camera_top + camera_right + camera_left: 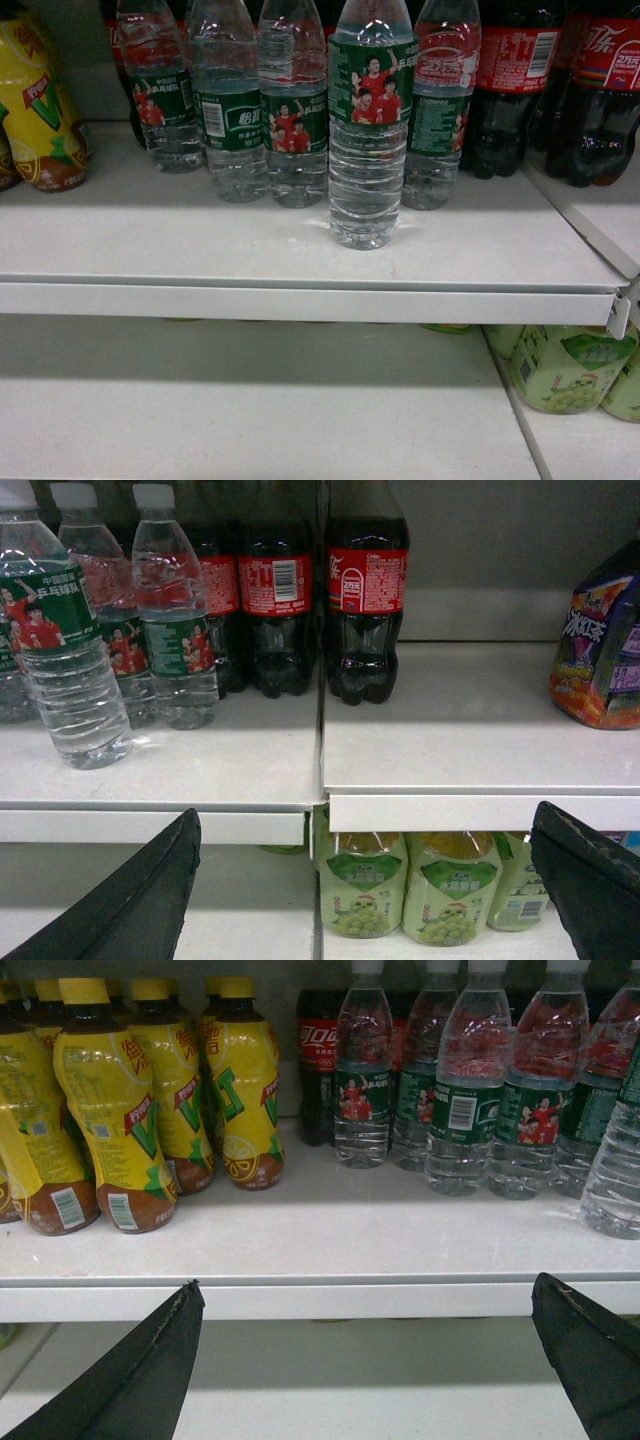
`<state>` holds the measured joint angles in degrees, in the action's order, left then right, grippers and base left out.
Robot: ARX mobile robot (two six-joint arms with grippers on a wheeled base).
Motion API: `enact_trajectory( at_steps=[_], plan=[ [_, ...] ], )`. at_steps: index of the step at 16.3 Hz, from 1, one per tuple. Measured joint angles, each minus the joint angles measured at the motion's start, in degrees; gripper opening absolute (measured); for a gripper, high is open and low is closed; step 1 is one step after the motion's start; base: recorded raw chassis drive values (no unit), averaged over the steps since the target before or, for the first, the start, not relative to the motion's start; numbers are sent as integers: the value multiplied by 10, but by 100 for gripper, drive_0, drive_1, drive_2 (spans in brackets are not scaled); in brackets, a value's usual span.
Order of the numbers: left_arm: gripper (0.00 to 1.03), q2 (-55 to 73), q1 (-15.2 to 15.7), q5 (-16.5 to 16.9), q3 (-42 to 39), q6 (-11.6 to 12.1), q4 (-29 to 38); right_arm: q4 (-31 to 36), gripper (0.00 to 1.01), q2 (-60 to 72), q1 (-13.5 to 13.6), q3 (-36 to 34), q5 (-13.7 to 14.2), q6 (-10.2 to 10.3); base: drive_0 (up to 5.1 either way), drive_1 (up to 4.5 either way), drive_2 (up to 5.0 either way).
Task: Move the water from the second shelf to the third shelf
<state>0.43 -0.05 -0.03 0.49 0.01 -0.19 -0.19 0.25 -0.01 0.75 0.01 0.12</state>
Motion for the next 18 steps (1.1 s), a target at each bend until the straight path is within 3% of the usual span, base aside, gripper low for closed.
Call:
enact_trajectory(
  at_steps=[18],
  plan=[
    [98,0,0,0,0,0,0,0,98,0,0,0,0,0,0,0,0]
  ],
)
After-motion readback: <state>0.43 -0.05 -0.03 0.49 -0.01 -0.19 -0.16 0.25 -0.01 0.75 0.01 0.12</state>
